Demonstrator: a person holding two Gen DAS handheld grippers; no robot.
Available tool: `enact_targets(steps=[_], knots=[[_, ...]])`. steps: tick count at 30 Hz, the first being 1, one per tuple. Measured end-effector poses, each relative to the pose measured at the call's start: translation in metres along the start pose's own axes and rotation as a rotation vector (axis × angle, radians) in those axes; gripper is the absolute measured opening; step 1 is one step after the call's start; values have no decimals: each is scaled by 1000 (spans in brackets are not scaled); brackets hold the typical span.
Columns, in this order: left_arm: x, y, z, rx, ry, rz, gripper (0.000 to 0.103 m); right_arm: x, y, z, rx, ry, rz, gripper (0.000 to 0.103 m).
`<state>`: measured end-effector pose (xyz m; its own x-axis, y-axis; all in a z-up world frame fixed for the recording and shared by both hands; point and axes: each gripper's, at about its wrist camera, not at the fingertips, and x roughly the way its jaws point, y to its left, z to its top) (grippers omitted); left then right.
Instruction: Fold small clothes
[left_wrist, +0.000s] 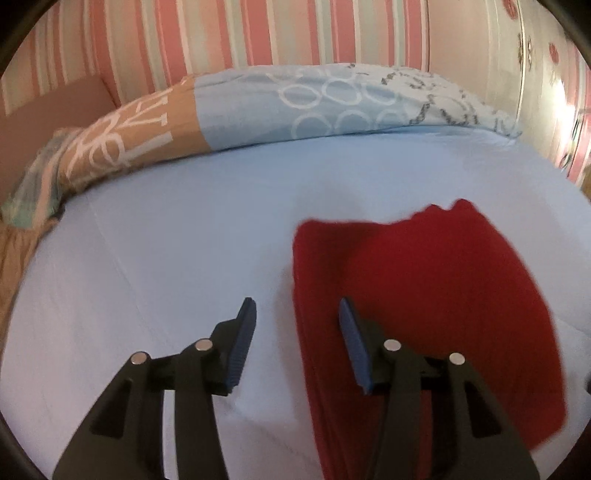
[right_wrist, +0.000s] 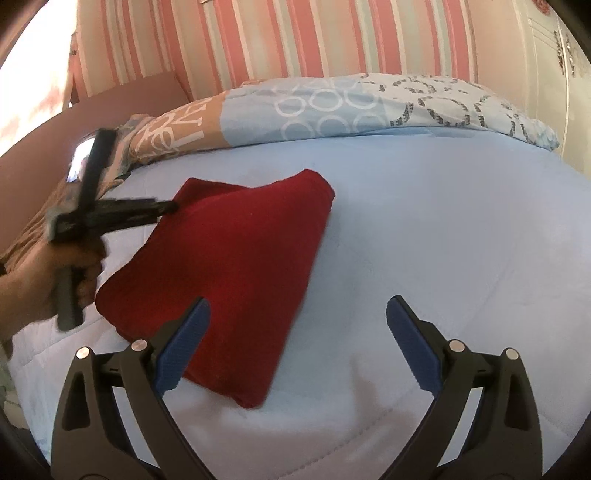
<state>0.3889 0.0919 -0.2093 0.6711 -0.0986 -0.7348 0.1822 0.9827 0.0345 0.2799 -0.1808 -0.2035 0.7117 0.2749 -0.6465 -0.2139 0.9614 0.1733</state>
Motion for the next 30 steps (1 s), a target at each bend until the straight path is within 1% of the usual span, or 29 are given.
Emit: enact_targets(steps=[1,3,5,7,8,9,10,12,14,16,17,18,20,22,25,27,30], knots=[[-6,0,-8,-21,25,-63,47,0,0,0,5,2,-2,97],[-22,-4,-27,-59,39,-124,47,-3,-1,-2,13,6,-2,97],[-33,-9,-43,-86,49,-164,47,-8,1,-4,4,7,-3,97],[-44,-15,-59,-86,52,-160,47,-12,4,-6,-13,8,-5,97],[-47,-15,-65,-102,53,-156,49,-13,5,-6,-20,9,-7,97],[-48,-10,-73,-150,68,-171,52,-15,5,-7,-22,9,-8,97],[-47,-7,-77,-178,80,-179,53,-17,6,-7,-21,9,-9,97],[-44,0,-86,-232,101,-181,60,-19,7,-7,-18,8,-12,97],[-41,4,-89,-257,124,-208,61,-19,8,-8,-17,14,-9,97],[-39,6,-90,-281,142,-207,71,-17,11,-8,-23,17,-11,97],[-37,8,-91,-306,156,-221,80,-16,12,-8,-20,20,-10,97],[-34,9,-93,-334,173,-243,82,-15,13,-8,-11,25,-3,97],[-28,11,-98,-405,207,-295,84,-12,13,-8,13,31,8,97],[-29,9,-102,-423,205,-331,86,-8,14,-7,26,35,17,97],[-30,4,-105,-419,197,-346,88,1,15,-4,21,54,18,98],[-29,5,-104,-433,194,-360,89,8,9,-2,62,69,36,98],[-29,4,-102,-428,184,-363,87,19,-1,0,104,87,30,98]])
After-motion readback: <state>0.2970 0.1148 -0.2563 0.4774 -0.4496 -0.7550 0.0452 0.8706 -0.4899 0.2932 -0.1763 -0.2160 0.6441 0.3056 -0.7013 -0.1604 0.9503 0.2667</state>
